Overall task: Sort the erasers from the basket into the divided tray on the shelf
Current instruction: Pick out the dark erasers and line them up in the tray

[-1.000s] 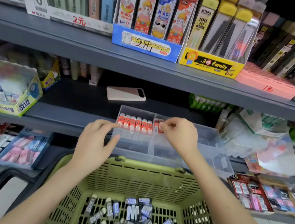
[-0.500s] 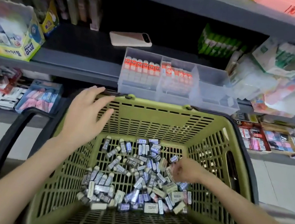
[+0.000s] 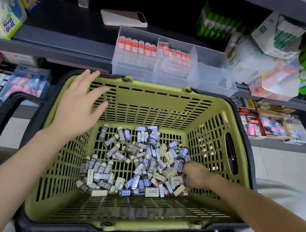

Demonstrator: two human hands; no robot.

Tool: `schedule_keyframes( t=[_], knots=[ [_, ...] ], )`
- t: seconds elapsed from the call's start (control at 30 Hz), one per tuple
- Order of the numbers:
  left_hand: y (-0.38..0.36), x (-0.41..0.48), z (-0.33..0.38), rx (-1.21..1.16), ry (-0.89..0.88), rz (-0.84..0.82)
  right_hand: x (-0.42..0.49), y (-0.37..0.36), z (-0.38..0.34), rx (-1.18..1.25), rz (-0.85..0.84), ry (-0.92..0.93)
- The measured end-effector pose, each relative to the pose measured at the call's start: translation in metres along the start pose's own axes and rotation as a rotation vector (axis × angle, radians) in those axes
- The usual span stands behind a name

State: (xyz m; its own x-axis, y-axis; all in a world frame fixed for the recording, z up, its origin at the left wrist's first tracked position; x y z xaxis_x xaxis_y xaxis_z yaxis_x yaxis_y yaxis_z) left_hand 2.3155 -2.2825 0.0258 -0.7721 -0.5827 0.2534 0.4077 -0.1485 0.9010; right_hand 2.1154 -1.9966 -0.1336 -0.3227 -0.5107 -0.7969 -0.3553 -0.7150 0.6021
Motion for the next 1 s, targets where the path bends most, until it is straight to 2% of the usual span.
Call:
schedule_keyframes(
  t=[0.07, 0.17, 0.27, 0.37, 0.43, 0.67, 0.73, 0.83, 0.9, 0.93, 1.0],
  knots=[
    [-0.001, -0.001, -0.002, 0.006, -0.004, -0.006, 0.002, 0.002, -0.004, 0.120, 0.030, -0.009],
    [-0.002, -0.001, -0.003, 0.024, -0.003, -0.021, 0.006, 0.003, -0.006, 0.287, -0.009, -0.036],
    [-0.004, -0.001, -0.004, 0.040, 0.003, -0.028, 0.007, -0.002, -0.011, 0.065, -0.053, -0.009],
    [-0.005, -0.002, -0.004, 0.056, 0.009, -0.039, 0.009, -0.006, -0.020, -0.205, 0.035, 0.059],
    [-0.005, -0.003, -0.002, 0.068, 0.018, -0.031, 0.011, -0.003, -0.021, -0.229, 0.077, 0.094],
    [-0.006, -0.008, 0.027, 0.008, 0.019, 0.083, 0.005, 0.021, -0.013, 0.069, -0.001, 0.085],
    [-0.023, -0.014, 0.044, -0.188, 0.027, -0.062, -0.004, 0.050, -0.018, 0.358, 0.078, 0.137],
    [-0.073, -0.032, 0.075, -0.510, 0.128, -0.585, -0.022, 0.078, -0.046, 0.889, 0.029, 0.295],
    [-0.098, -0.049, 0.094, -0.664, 0.166, -0.858, -0.029, 0.085, -0.070, 1.137, -0.017, 0.406],
    [-0.106, -0.057, 0.099, -0.761, 0.213, -0.932, -0.029, 0.085, -0.079, 1.251, -0.052, 0.444],
    [-0.112, -0.064, 0.096, -0.883, 0.361, -0.954, -0.023, 0.076, -0.084, 1.416, -0.146, 0.435]
  ],
)
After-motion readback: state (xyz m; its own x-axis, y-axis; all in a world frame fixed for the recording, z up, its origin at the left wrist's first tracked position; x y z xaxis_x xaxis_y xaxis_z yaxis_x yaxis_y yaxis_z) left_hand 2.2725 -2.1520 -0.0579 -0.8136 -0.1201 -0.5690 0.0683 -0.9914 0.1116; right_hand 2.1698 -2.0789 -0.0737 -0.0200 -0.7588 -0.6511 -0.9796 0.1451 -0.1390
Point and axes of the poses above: each hand's wrist, its own x-axis towards the middle knuckle, its own y-axis out of the back of the hand, z = x × y, the point moved 7 cm from there along x, towards the middle knuckle, and after that the axes turned 2 degrees about -z, right-handed, at the moved point
